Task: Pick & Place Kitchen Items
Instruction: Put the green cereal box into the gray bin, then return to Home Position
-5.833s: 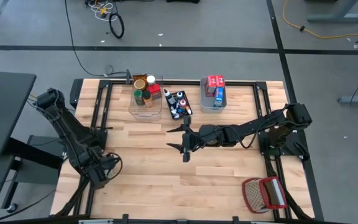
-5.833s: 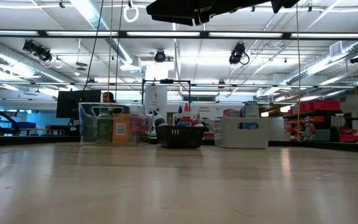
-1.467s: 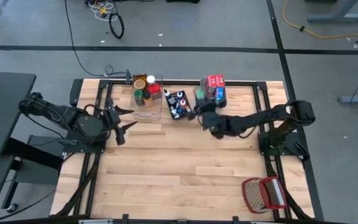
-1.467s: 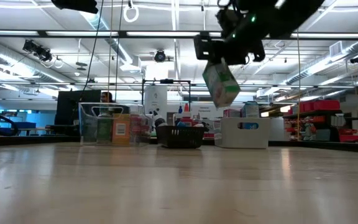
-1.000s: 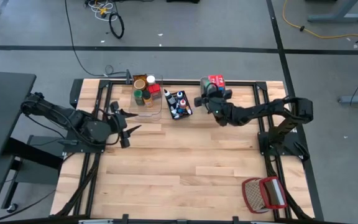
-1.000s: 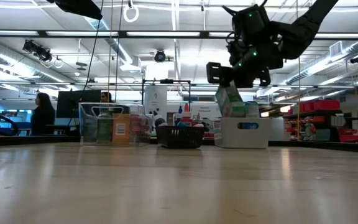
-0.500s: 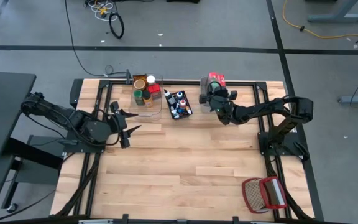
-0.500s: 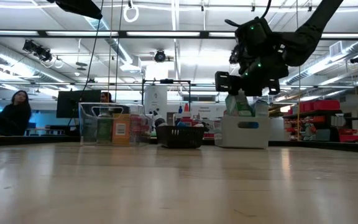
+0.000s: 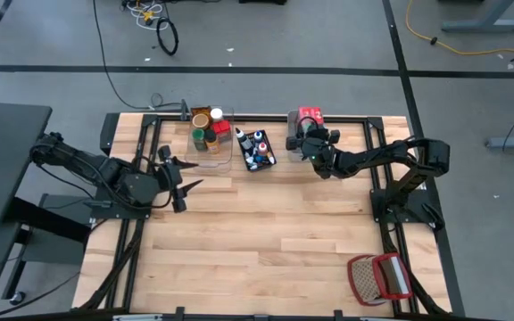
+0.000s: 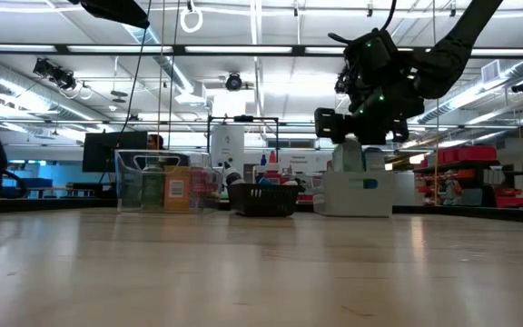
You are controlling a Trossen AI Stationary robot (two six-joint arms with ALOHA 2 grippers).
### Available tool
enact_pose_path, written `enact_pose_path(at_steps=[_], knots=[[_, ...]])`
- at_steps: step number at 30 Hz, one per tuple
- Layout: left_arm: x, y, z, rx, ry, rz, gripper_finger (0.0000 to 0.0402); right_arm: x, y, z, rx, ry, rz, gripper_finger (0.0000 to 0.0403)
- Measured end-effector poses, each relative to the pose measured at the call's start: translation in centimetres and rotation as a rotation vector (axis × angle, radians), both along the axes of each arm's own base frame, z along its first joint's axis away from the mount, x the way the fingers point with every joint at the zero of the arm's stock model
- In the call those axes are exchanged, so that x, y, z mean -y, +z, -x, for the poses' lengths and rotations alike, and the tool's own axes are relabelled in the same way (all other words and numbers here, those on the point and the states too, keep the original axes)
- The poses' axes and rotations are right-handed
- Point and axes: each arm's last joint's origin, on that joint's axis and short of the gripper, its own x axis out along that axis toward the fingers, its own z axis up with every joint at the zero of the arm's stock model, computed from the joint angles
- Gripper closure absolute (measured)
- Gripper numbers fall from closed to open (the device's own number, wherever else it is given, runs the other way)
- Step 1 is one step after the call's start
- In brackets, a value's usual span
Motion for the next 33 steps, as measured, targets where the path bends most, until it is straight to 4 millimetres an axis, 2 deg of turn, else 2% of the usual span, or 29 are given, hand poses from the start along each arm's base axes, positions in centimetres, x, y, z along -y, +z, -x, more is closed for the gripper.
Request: enact_pose_path(at_steps=[9,16,20,23,27,33], knots=[[0.1,0.0,0.0,-0.001,-0.016,0.022,0.0180,-0.1,0.0,0.0,-0.011,0.006,0.004,0.0135],[0.1,0.0,0.0,-0.001,-0.016,0.022,0.0180,-0.2,0.3,-0.2,-0.042,0.025,0.029,0.0129],[0.1,-0.1,0.0,-0.007,-0.017,0.022,0.0180,-0.9,1.5,-0.4,-0.028,0.060,0.072,0.0129],[0.0,-0.3,0.1,-0.029,-0.024,0.023,0.0180,-2.0,2.9,-0.7,0.035,0.099,0.118,0.0129],[0.0,-0.4,0.2,-0.029,-0.010,0.048,0.0180,-4.0,4.8,-1.0,0.031,0.176,0.196,0.0129],[-0.6,0.4,1.5,0.034,0.014,0.079,0.0180,-8.3,7.9,-0.4,0.052,0.338,0.269,0.0129]])
